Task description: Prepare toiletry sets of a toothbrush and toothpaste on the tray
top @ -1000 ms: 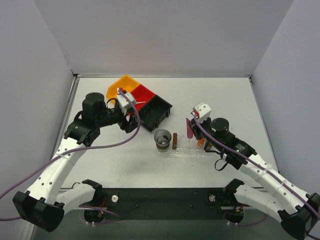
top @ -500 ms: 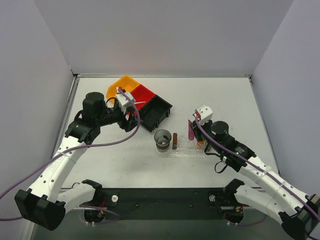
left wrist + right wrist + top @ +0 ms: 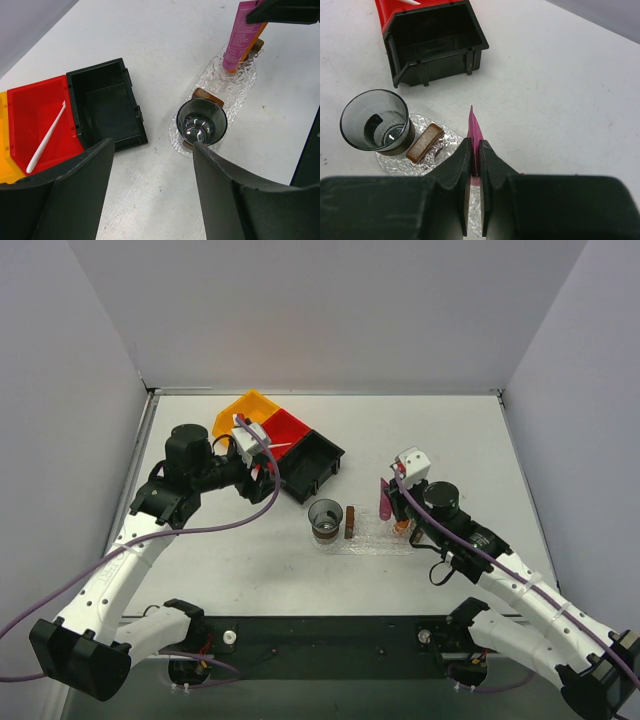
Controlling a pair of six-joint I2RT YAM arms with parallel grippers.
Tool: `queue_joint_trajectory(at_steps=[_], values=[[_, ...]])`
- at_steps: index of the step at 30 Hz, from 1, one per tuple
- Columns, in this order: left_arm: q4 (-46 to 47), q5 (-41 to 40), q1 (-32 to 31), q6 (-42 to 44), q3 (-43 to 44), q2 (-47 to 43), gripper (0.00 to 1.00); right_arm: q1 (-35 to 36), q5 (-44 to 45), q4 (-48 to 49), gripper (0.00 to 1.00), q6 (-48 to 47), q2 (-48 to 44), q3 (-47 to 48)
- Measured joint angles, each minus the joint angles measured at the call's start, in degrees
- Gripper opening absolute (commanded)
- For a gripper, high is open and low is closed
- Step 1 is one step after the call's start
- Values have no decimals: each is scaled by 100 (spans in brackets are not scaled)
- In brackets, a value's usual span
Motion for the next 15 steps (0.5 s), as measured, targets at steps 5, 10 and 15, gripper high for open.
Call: queue_joint_trajectory(at_steps=[5, 10, 15], values=[[0, 11, 0, -4, 0, 0, 74, -48, 0, 24, 0, 68, 0, -48], [2, 28, 0, -7, 0, 2, 74, -92, -4, 28, 0, 94, 0, -90], [2, 44, 0, -13, 0, 13, 74, -120, -22, 35, 0, 114, 2, -90]])
